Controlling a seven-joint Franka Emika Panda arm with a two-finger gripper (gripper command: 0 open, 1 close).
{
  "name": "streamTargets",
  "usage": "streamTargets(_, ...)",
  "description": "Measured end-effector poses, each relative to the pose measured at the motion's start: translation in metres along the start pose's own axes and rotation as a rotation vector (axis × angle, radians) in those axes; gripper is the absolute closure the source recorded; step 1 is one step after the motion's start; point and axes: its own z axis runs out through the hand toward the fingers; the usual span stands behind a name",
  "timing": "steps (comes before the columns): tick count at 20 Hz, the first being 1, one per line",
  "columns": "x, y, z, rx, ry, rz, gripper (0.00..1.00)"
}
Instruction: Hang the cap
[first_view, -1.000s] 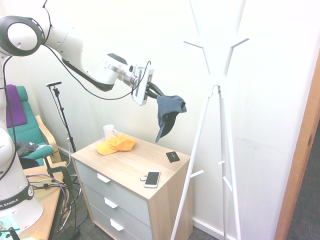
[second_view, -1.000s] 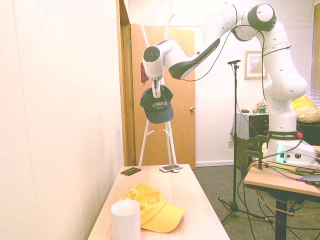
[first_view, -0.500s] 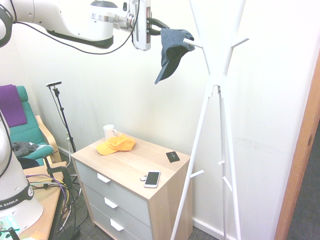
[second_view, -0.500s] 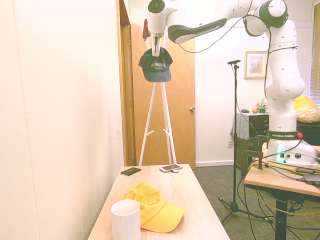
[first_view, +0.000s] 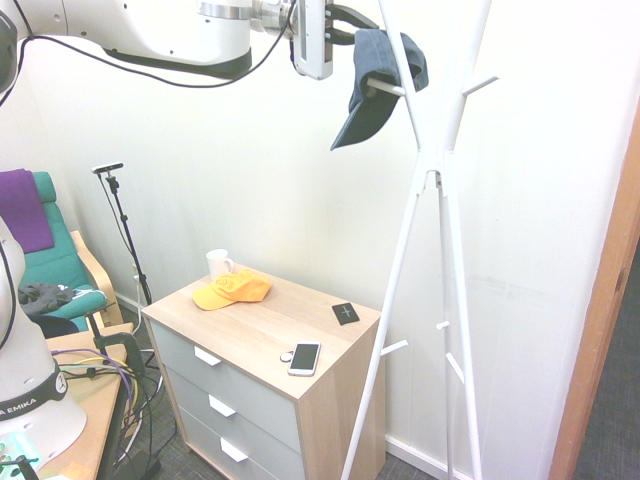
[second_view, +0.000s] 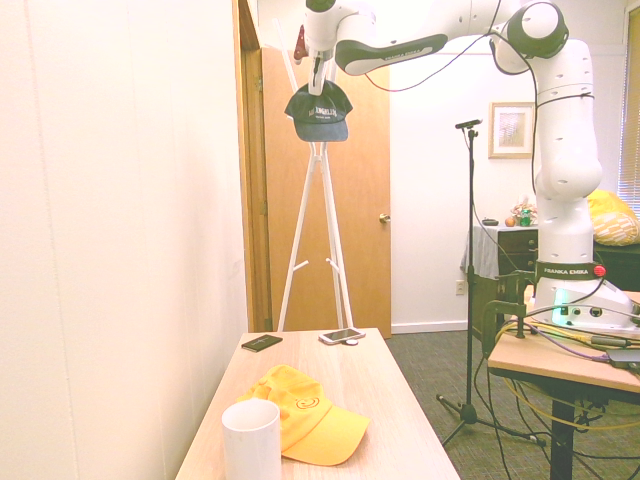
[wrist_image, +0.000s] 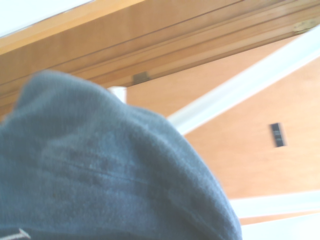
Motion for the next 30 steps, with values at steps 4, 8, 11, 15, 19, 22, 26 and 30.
streamTargets(4, -0.033, -0.021, 0.021, -0.001, -0.034, -0.002, 0.0)
streamTargets(8, -0.042, -0.025, 0.022, -0.001, -0.04, -0.001, 0.0)
streamTargets(11, -0.042, -0.023, 0.021, 0.001, -0.042, 0.002, 0.0)
streamTargets(15, -0.042, -0.023, 0.021, 0.001, -0.043, 0.002, 0.0)
streamTargets(19, -0.042, -0.023, 0.019, 0.003, -0.041, 0.005, 0.0)
streamTargets(22, -0.041, -0.022, 0.017, 0.006, -0.039, 0.006, 0.0)
streamTargets(26, -0.041, -0.021, 0.014, 0.01, -0.039, 0.009, 0.0)
streamTargets(30, -0.04, -0.022, -0.001, 0.028, -0.042, 0.014, 0.0)
